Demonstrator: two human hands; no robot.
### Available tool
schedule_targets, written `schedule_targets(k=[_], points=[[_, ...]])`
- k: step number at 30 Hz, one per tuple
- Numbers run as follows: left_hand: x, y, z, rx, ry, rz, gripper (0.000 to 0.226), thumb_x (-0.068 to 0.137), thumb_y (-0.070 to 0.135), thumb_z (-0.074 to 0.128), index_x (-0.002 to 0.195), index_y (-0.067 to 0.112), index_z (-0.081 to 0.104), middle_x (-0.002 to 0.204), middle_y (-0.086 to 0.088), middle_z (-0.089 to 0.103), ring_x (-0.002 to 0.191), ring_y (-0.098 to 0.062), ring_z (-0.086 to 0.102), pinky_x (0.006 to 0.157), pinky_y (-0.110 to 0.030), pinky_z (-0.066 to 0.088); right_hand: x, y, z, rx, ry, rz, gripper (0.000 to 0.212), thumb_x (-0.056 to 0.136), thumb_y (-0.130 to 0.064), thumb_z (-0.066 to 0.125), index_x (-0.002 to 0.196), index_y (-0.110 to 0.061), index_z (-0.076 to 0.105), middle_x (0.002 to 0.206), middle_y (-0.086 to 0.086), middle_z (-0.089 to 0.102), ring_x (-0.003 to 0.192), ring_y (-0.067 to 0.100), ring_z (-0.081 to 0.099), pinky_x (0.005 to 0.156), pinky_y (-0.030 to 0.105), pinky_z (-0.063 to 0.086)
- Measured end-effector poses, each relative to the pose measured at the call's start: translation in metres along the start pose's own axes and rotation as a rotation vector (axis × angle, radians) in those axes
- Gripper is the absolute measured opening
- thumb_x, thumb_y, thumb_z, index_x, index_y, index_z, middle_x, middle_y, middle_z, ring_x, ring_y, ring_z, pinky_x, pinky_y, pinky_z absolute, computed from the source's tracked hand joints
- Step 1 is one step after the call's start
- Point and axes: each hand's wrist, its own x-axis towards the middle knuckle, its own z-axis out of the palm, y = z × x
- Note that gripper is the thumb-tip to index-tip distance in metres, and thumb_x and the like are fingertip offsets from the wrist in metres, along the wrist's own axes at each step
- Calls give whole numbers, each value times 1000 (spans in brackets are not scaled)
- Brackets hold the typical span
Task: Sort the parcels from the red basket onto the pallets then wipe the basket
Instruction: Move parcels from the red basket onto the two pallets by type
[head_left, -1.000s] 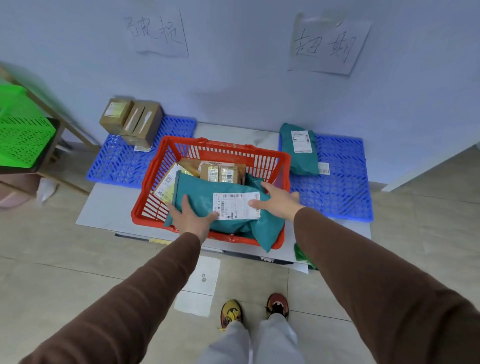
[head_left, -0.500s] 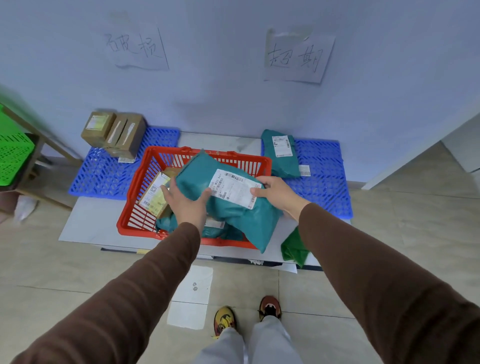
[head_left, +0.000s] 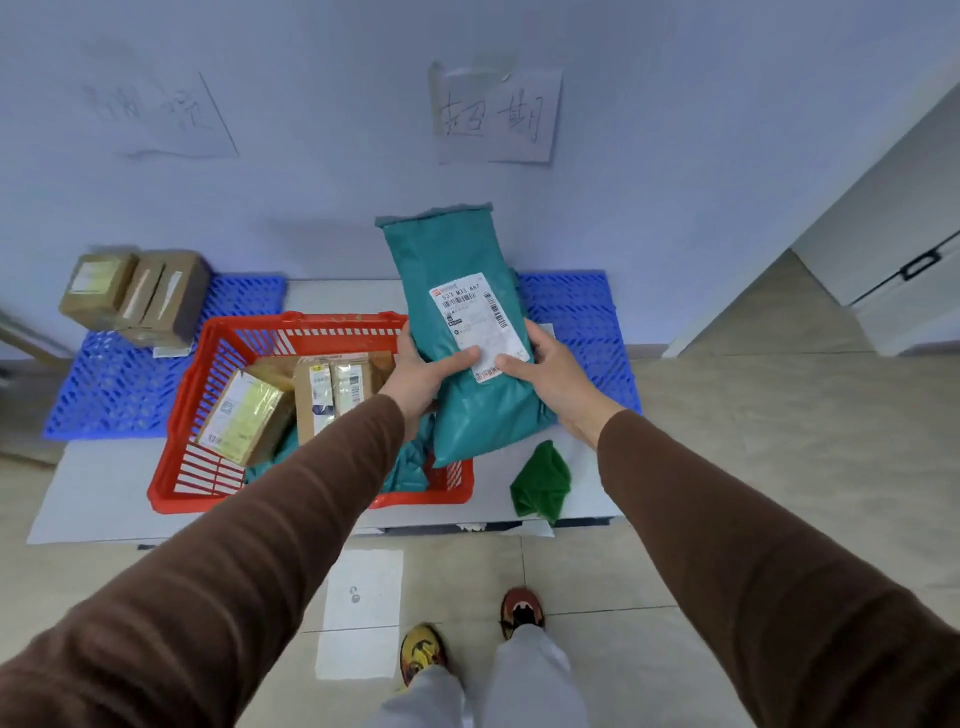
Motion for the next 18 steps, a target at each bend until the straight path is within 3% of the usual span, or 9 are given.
schedule_targets(k=[3,6,8,12,15,18], points=[[15,-8,26,40,-57,14,87,74,4,84,139,31,34,129,-2,64,110,-23,68,86,-38,60,0,5,-26,-38,-23,41,72,89,-21,76,149,-42,42,133,-14,65,115,6,66,97,30,55],[31,-14,58,40,-40,7,90,74,-5,80,143,28,33,130,-6,64,112,-27,67,89,-41,59,8,14,-59,-14,-23,94,74,90,-27,74,151,-45,37,133,-16,65,118,7,65,103,35,51],[44,-20,81,32,-51,9,87,74,-9,77,141,27,35,131,-8,64,112,-29,67,85,-41,60,14,20,-83,80,-16,135,65,95,-29,68,151,-41,38,132,-12,66,116,11,67,101,37,53],[66,-30,128,34,-119,-38,89,77,-10,75,146,30,34,130,-7,66,110,-28,69,84,-41,61,23,32,-135,243,20,247,50,97,-28,65,143,-35,46,125,-6,71,107,15,72,83,32,59],[85,-41,160,44,-208,-74,85,80,-8,74,146,32,40,128,-4,69,113,-28,69,90,-43,59,36,49,-172,250,69,296,60,90,-19,74,142,-29,47,123,1,72,106,23,72,88,41,59],[104,-54,184,9,-179,-89,72,85,-4,71,143,30,42,127,-5,69,111,-28,69,93,-43,58,51,62,-199,226,125,299,63,87,-11,75,141,-29,48,125,3,71,109,28,71,96,50,56]])
